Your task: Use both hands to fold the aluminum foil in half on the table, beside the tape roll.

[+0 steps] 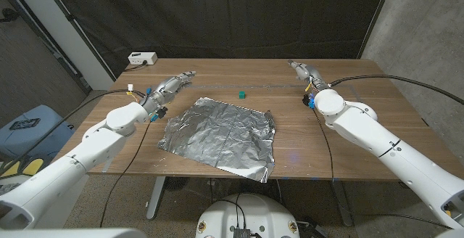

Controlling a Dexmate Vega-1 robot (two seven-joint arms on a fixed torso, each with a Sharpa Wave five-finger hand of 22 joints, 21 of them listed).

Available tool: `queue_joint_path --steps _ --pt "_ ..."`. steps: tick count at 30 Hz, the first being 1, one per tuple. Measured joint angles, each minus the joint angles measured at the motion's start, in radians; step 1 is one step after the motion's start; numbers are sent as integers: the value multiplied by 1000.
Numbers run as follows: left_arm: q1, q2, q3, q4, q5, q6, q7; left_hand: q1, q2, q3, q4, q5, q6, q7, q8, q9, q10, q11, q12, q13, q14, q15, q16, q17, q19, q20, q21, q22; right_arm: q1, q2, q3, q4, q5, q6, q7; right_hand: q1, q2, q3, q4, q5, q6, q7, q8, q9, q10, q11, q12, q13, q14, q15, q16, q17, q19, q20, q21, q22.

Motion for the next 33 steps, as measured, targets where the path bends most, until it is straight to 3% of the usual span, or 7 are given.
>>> queue_joint_path --steps 9,12,14,33 --pt "20 72 3 -32 108 -25 25 9 -1 -1 -18 4 15 -4 0 0 11 0 0 0 7 -4 0 0 12 1 -4 0 -4 6 -1 -25 -8 -48 -23 0 0 -3 -3 0 -7 7 -7 0 -10 2 -4 0 0 0 0 0 -5 5 0 0" --pt "20 72 3 -32 144 -31 33 9 -1 -4 -21 4 12 -8 0 2 11 0 0 0 7 -4 0 0 12 1 -8 5 -7 8 -1 -32 -8 -48 -23 0 0 -7 -6 0 -8 8 -7 0 -15 7 -4 0 -4 4 0 0 -5 5 0 0" --pt "31 108 3 -54 169 -35 38 13 2 -5 -22 4 9 -10 0 3 8 -2 0 4 7 -4 0 0 12 1 -8 5 -8 9 -1 -36 -9 -70 -35 0 0 -7 -7 0 -8 8 -7 0 -15 7 -4 0 -5 5 0 0 -5 5 0 0" --pt "63 206 2 -141 402 -33 82 13 2 -12 -37 4 13 -32 -6 2 8 -16 -5 5 23 -20 0 1 17 -4 -11 5 -19 18 3 -68 -20 -122 -71 0 0 -11 -11 0 -18 10 -7 0 -25 7 -4 0 -9 9 0 5 -9 9 0 0"
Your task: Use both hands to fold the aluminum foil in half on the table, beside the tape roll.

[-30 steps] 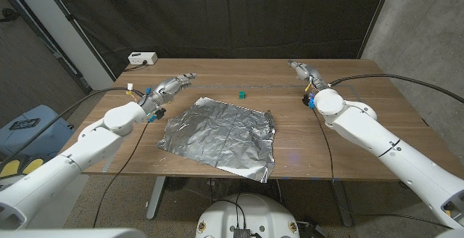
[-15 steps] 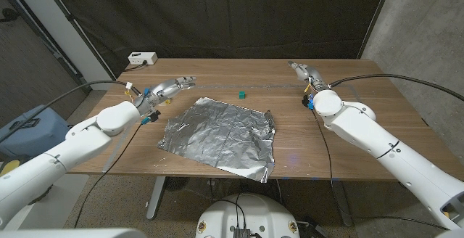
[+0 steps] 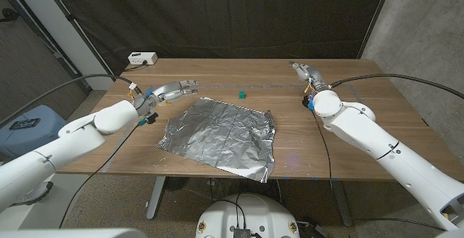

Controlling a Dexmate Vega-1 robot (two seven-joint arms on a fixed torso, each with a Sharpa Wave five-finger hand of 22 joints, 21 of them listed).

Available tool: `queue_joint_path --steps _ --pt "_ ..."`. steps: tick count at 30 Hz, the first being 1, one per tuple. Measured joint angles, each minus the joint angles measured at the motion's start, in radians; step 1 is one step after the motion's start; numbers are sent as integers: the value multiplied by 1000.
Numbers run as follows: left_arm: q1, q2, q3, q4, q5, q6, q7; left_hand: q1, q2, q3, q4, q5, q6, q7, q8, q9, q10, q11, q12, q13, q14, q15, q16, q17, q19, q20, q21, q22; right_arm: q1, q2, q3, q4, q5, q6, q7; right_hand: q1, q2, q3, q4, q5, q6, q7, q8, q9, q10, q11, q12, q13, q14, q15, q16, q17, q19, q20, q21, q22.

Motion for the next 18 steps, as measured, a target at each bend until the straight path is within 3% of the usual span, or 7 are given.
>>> queue_joint_path --steps 7,18 --pt "23 44 1 -34 113 5 40 -8 8 -17 17 0 -9 -9 0 0 -14 -8 -7 0 -3 -3 0 9 0 0 -8 0 -6 2 0 -11 -5 -18 -13 0 0 -4 -4 0 -4 4 0 0 -6 -2 0 0 -3 3 0 0 -3 3 0 0" --pt "67 85 -15 -72 243 4 100 -12 12 -23 23 0 -20 -20 -7 0 -22 -14 -11 0 -11 -11 0 6 -1 -7 -8 0 -17 4 2 -29 -8 -36 -29 0 0 -4 -4 0 -7 7 0 0 -10 2 0 0 -6 2 0 0 -6 5 0 0"
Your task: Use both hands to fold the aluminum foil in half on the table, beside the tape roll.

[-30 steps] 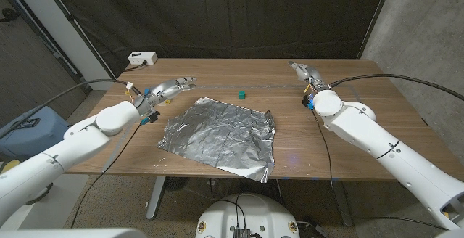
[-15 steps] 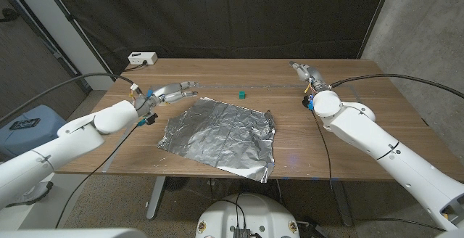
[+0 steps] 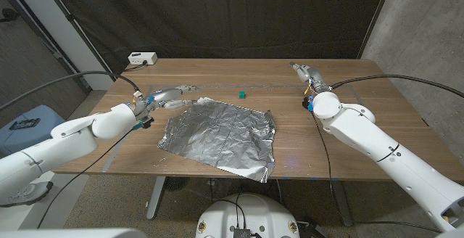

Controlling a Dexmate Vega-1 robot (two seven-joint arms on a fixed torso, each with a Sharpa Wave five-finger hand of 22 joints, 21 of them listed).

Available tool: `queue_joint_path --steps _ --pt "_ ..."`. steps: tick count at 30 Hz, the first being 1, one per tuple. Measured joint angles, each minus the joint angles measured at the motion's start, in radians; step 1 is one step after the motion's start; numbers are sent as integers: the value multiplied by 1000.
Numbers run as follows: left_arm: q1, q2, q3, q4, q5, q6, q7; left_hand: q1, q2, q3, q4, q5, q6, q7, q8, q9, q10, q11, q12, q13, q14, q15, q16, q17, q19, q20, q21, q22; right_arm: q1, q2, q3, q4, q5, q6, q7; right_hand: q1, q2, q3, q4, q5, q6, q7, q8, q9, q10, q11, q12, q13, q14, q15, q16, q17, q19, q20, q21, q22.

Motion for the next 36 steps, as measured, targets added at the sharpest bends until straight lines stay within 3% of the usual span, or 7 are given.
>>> queue_joint_path --steps 5,8,12,14,19,28,36 --pt "12 8 -2 -6 40 -6 15 0 0 -4 -4 0 -4 -14 0 0 -4 -4 0 0 0 0 0 0 1 -1 -8 0 1 4 0 -11 -2 -22 -7 0 0 -5 -5 0 -11 0 0 0 -14 0 0 0 -19 6 -4 5 -32 4 -8 0" --pt "15 12 0 -6 55 -8 18 0 0 -4 -4 0 -12 -23 -5 0 -5 -5 -4 0 -6 -5 0 0 4 -4 -8 0 4 5 -1 -15 -6 -50 -11 0 0 -9 -9 0 -21 11 0 0 -23 6 0 0 -31 17 -5 5 -54 25 -9 0" --pt "16 16 10 -6 55 -8 18 0 0 -6 -6 0 -12 -23 -5 0 -9 -9 -4 0 -11 -11 0 0 -1 -9 -8 0 4 5 -1 -15 -18 -115 -16 0 0 -17 -17 0 1 51 0 -2 -11 45 0 -3 -28 47 -5 4 -77 48 -9 0" --pt "16 18 14 -6 105 -13 19 0 0 -8 -8 0 -12 -23 -5 0 -11 -11 -4 0 -11 -11 0 0 -1 -9 -8 0 41 7 -31 -51 -23 -153 -17 0 0 -19 -19 0 11 66 0 -2 -2 61 0 -3 -21 63 -4 2 -84 55 -9 0" --pt "15 18 24 -1 125 -14 17 0 0 -8 -8 0 -12 -34 -5 0 -11 -11 -4 0 -11 -11 0 -5 -7 -15 -15 0 67 10 -51 -73 -33 -270 -18 0 0 -21 -26 0 15 86 5 -2 12 75 5 -3 -15 81 0 2 -95 68 -9 0" --pt "5 16 51 16 161 -18 -6 0 0 -8 -8 0 -12 -34 -5 0 -14 -14 -4 0 -16 -16 0 -5 -14 -22 -16 0 139 18 -114 -129 -47 -421 -17 12 4 -18 -43 0 18 97 5 -2 20 94 5 -3 -2 107 0 -3 -98 96 -9 0" --pt "-6 13 72 30 177 -21 -21 0 0 -12 -13 0 -12 -34 -5 0 -14 -14 -4 0 -22 -21 0 -5 -19 -27 -22 0 167 23 -140 -149 -52 -510 -14 38 4 -16 -61 0 38 102 5 -2 53 138 12 -3 24 152 8 -3 -100 129 0 0"
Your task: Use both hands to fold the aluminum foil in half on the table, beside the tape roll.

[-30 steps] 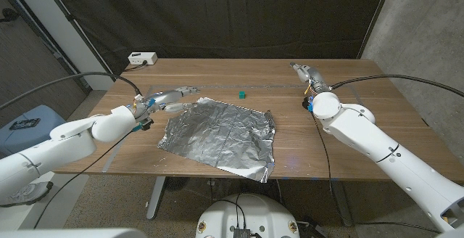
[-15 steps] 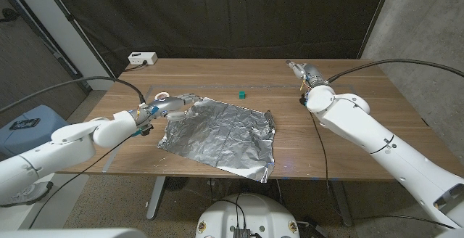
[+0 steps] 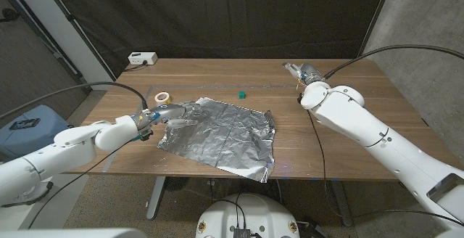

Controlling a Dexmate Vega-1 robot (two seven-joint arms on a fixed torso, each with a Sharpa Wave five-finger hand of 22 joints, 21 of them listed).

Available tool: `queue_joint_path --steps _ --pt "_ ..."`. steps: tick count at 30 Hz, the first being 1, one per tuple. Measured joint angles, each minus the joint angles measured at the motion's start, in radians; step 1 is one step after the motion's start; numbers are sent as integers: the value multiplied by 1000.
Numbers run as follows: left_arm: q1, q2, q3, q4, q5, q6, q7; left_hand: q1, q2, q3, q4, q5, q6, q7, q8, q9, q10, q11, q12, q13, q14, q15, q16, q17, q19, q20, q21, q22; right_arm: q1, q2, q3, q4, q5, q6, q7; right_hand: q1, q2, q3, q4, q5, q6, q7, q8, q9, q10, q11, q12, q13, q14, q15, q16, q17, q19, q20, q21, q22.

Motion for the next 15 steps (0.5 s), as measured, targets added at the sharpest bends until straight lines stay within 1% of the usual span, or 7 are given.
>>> queue_joint_path --steps 1,3,4,8,10,11,15 --pt "-1 0 3 2 9 -1 -10 0 0 0 0 0 0 0 0 0 0 0 0 0 0 0 0 0 0 0 0 0 19 5 -16 -16 0 -11 0 0 0 4 -4 0 3 3 0 0 1 1 0 0 2 2 0 0 0 3 0 0" --pt "-3 -1 7 4 14 -2 -15 0 0 0 0 0 4 -4 0 0 0 0 0 0 0 0 0 0 0 0 0 0 30 8 -24 -24 0 -31 1 6 -5 -2 -10 4 8 3 0 0 7 7 0 0 5 5 0 0 6 9 0 0" --pt "-5 -2 10 6 16 -3 -15 0 0 0 0 0 5 -5 0 0 0 0 0 0 0 0 0 0 0 0 0 0 32 8 -25 -25 0 -43 2 11 0 1 -12 4 9 1 0 0 7 7 0 0 5 5 0 0 6 9 0 0" --pt "-9 -3 19 11 19 -4 -19 0 0 0 0 0 5 -5 0 0 0 0 0 0 -5 -5 -4 0 0 0 0 0 45 9 -34 -35 0 -80 6 24 -6 4 -21 4 15 4 0 0 13 13 0 -2 11 11 0 -1 6 9 0 0" --pt "-12 -6 23 14 19 -4 -19 0 0 4 -4 0 5 -5 0 0 0 0 0 0 -5 -5 -4 0 0 0 -3 0 45 9 -34 -35 3 -102 8 34 -3 6 -22 4 18 3 0 0 14 14 0 -5 13 13 0 -5 6 9 0 0" --pt "-14 -7 27 16 32 -5 -22 0 0 4 -4 0 5 -5 0 0 0 0 0 0 -5 -5 -4 0 0 0 -4 0 62 12 -47 -47 4 -107 8 35 -4 10 -26 4 20 1 0 0 17 17 0 -5 16 16 0 -5 6 9 0 0" --pt "-20 -12 35 20 40 -5 -24 4 4 4 -4 8 5 -5 0 0 0 0 0 0 -5 -5 -4 0 -5 -5 -4 0 71 13 -55 -54 10 -133 8 47 -5 7 -35 8 27 5 7 0 18 18 0 -5 21 21 0 -5 11 17 0 0"
